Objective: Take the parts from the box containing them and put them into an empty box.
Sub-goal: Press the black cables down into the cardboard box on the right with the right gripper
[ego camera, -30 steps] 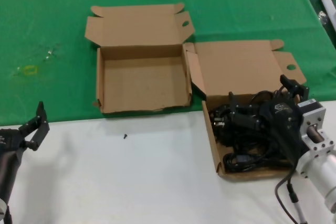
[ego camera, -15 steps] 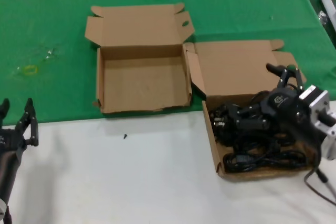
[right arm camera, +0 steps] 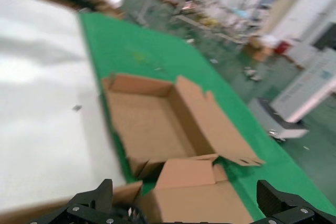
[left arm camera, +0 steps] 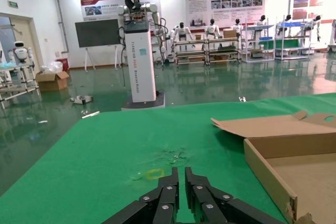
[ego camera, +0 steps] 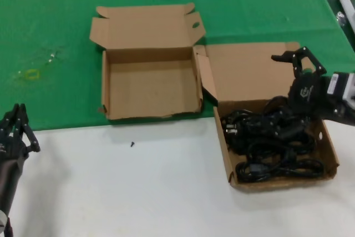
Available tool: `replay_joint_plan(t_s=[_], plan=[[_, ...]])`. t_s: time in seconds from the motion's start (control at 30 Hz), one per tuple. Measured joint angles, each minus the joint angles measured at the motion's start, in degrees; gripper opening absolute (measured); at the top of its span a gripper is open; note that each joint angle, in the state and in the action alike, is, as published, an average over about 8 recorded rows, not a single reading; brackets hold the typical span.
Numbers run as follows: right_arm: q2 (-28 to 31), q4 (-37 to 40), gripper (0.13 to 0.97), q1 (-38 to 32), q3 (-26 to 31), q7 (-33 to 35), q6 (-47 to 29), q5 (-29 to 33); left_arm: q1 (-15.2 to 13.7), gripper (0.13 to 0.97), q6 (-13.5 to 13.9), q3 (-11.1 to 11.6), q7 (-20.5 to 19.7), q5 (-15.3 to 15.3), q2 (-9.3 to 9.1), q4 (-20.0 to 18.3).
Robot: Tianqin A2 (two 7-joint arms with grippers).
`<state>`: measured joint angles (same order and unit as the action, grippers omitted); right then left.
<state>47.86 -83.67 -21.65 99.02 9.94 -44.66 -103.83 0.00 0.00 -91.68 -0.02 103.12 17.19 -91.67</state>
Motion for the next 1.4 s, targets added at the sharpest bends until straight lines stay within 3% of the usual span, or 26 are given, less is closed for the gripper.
replay_joint_plan(t_s=[0.37,0.57,0.93,1.4], plan=[[4.5,5.6,0.966,-10.7,6.5,6.9,-16.6,3.1,0.0,0.144,0.0,0.0,0.0,0.0,0.0,0.0],[5.0,9.0,0.966,-14.9,9.9,10.3,-21.9,6.5,0.0,0.143,0.0,0.0,0.0,0.0,0.0,0.0],[1.5,16.6,0.966,-20.7,13.4,17.7,-22.3,12.4,0.0,0.143,0.0,0.0,0.0,0.0,0.0,0.0],[-2.7,23.1,0.926,-24.3,14.6,22.4,-21.2,14.3,0.0,0.143,0.0,0.0,0.0,0.0,0.0,0.0]])
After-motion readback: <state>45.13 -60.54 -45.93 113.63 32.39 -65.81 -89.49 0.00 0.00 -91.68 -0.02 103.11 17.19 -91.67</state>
